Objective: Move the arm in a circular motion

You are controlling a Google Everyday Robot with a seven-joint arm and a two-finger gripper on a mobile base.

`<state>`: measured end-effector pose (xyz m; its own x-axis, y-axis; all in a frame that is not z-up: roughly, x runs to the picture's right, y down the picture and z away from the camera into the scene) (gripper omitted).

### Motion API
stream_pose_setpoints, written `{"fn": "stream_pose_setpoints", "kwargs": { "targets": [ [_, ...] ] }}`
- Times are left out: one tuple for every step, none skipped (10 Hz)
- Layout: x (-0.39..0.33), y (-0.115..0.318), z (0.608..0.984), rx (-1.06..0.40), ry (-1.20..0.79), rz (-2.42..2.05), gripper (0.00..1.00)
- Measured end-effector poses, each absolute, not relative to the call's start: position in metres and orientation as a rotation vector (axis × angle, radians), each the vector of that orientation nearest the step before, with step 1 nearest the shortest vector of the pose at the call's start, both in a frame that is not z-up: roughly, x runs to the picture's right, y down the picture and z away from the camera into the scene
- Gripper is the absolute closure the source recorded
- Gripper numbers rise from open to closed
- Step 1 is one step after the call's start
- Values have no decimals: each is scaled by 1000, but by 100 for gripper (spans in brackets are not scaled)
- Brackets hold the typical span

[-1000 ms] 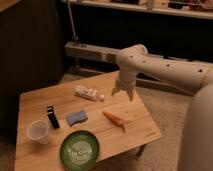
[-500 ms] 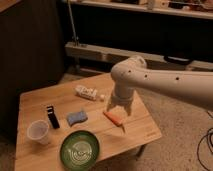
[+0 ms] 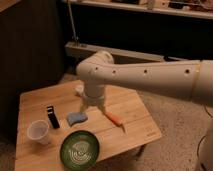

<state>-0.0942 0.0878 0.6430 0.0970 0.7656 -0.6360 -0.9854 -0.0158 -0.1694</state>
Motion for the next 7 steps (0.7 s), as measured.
{"fn": "stream_pose_setpoints", "kwargs": {
  "targets": [
    [-114, 83, 641, -689, 399, 1406, 35],
    [-145, 72, 640, -704, 367, 1341, 35],
    [-162, 64, 641, -708, 353, 1306, 35],
    [-183, 50, 645, -705, 333, 1271, 35],
    [-201, 33, 652, -691, 318, 1253, 35],
    [-211, 16, 662, -675, 308, 1259, 35],
    [-213, -2, 673, -654, 299, 1276, 35]
  ]
}}
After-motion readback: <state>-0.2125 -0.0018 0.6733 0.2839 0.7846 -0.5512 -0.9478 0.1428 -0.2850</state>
